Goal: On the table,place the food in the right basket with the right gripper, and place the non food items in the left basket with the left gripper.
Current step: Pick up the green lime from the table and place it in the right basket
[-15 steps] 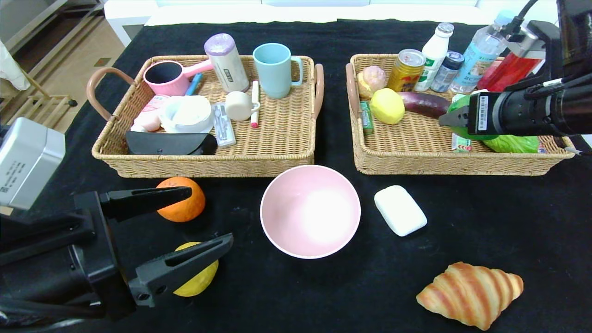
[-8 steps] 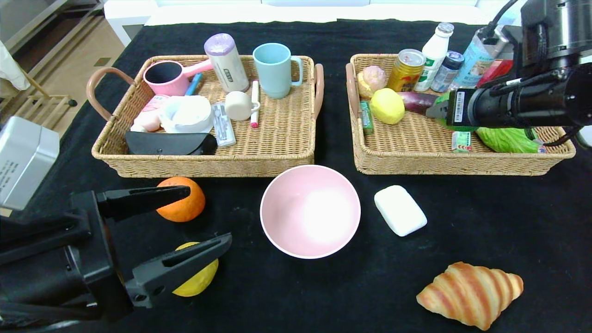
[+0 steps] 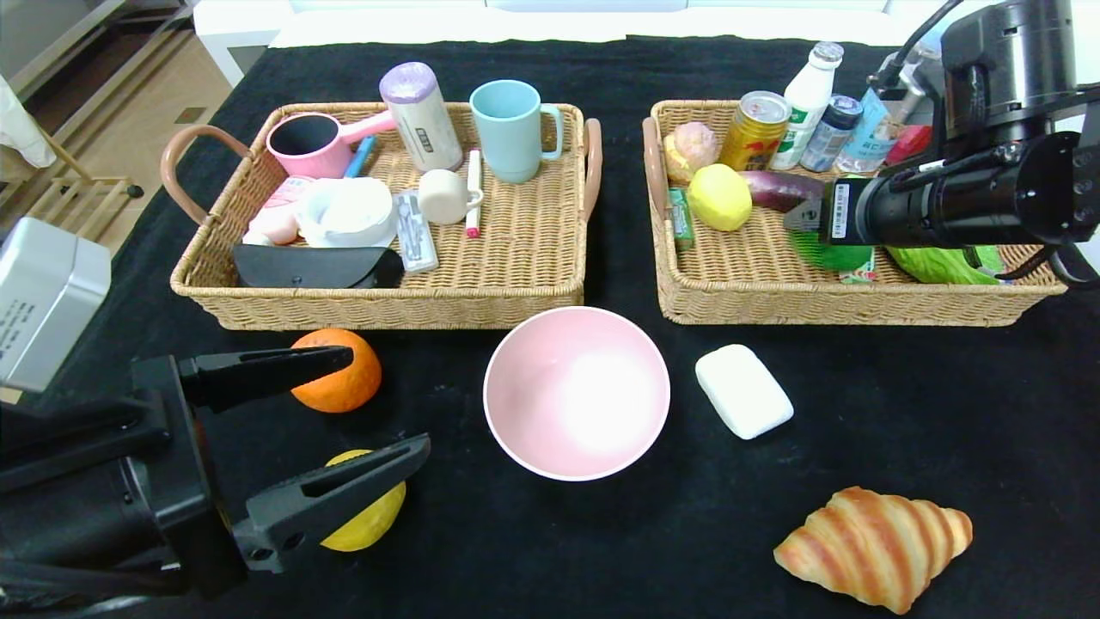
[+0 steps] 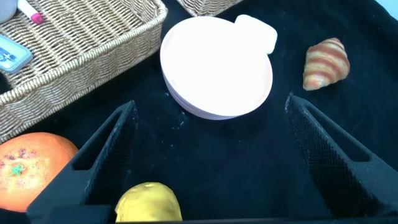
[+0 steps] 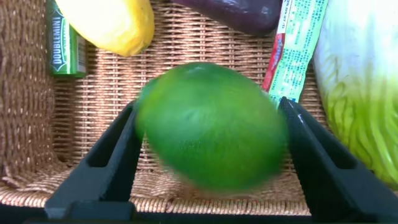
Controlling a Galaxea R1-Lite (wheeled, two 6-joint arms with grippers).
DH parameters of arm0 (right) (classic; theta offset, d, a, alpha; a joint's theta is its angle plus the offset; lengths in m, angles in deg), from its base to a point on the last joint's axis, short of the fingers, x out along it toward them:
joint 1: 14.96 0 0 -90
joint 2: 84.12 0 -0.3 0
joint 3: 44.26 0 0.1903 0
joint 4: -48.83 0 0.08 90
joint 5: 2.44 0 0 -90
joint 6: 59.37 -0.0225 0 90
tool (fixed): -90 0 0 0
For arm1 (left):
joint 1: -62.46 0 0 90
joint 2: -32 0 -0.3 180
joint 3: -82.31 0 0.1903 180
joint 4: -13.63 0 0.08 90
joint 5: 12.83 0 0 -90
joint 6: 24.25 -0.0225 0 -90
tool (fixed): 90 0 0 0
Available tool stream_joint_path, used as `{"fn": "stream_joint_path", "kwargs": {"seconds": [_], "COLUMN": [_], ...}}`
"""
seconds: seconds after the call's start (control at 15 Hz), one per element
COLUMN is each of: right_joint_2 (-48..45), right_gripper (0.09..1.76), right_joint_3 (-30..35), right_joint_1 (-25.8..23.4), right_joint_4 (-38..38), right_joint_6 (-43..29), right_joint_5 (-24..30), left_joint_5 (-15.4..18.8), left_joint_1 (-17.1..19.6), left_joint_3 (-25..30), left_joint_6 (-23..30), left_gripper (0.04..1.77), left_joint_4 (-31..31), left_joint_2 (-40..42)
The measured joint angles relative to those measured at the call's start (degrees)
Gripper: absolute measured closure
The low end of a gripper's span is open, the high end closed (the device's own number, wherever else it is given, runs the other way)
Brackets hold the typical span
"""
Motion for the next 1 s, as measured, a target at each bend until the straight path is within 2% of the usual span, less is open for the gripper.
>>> {"fn": "stream_joint_path", "kwargs": {"seconds": [0.53,0.73,0.8,1.0], "right_joint_2": [-0.33,-2.76,-3.96,-8.42], "right_gripper": [0.21,0.19,0.18,0.17], "right_joint_3": [0.46,1.07,1.29,2.11], "right_joint_1": [0.11,0.6,0.99,2.78], "right_joint_4": [0.88,8.02,11.52,21.53], "right_joint_6": [0.09,-0.44,-2.43,-14.77], "right_joint_5": [0.0,-0.26,-0.59,-0.99], "left_joint_5": [0.02,0.02,0.0,0.0], "left_joint_1": [-0.02,-0.07,-0.07,-0.07], "left_joint_3": [0.0,0.13,0.17,0.17], "left_joint_6": [-0.02,-0.02,-0.02,-0.02], "left_gripper": [0.09,0.09,0.09,0.09], "left_joint_4": [-0.09,-0.17,-0.17,-0.5], "left_joint_2": [-0.02,-0.13,-0.15,-0.24]}}
